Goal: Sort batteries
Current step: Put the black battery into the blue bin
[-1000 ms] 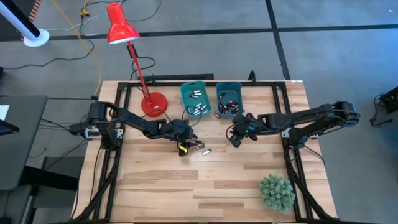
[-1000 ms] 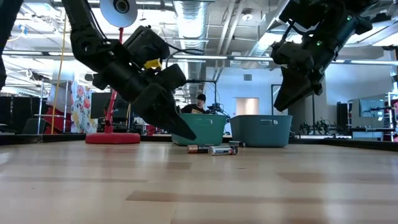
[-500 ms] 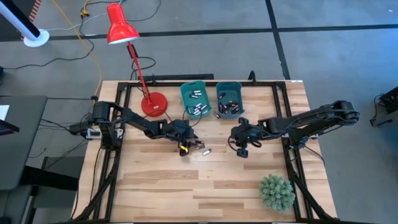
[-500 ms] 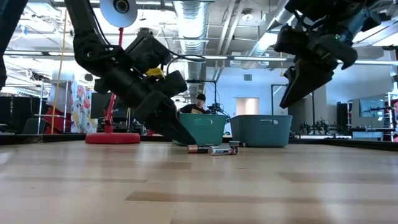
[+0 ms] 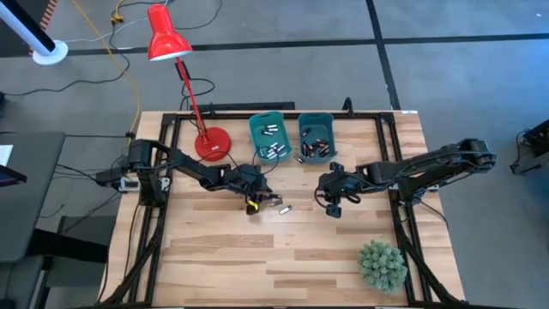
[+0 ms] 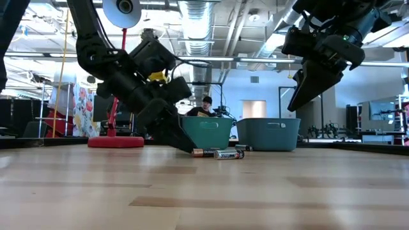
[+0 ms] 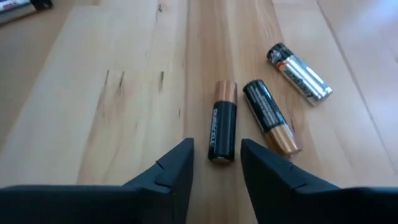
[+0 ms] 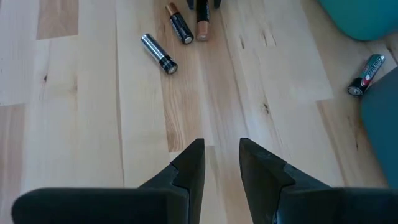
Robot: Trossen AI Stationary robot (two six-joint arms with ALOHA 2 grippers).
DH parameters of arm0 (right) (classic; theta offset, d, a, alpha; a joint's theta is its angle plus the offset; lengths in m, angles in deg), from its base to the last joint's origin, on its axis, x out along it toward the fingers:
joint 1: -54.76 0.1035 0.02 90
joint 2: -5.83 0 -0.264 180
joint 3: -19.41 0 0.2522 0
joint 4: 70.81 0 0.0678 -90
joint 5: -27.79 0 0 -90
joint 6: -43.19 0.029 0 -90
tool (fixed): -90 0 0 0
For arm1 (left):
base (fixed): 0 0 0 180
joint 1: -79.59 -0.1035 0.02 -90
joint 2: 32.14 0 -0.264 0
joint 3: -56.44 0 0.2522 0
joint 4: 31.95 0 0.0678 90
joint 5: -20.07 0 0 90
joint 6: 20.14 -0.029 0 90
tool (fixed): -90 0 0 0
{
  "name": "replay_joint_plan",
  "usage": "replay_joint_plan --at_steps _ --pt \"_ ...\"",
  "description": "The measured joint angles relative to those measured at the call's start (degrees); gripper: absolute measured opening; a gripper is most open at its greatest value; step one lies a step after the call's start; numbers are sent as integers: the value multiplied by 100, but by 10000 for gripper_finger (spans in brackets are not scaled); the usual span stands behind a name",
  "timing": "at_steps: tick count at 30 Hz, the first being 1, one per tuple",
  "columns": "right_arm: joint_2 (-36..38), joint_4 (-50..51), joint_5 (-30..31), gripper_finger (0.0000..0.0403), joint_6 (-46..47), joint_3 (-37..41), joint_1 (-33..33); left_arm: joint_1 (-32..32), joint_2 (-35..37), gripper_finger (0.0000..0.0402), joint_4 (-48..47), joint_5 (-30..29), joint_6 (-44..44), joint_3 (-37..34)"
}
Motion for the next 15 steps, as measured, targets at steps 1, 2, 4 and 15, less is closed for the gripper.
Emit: replay_joint_plan --at_steps 1,2,4,15 --pt "0 2 0 118 0 0 0 0 -84 126 66 0 -6 2" --pt "0 0 0 118 2 0 0 0 -142 124 163 7 2 2" --pt "0 2 0 118 6 0 -2 -3 -313 123 360 104 140 22" --pt "0 -7 2 118 197 0 -2 -78 -700 68 683 285 39 260"
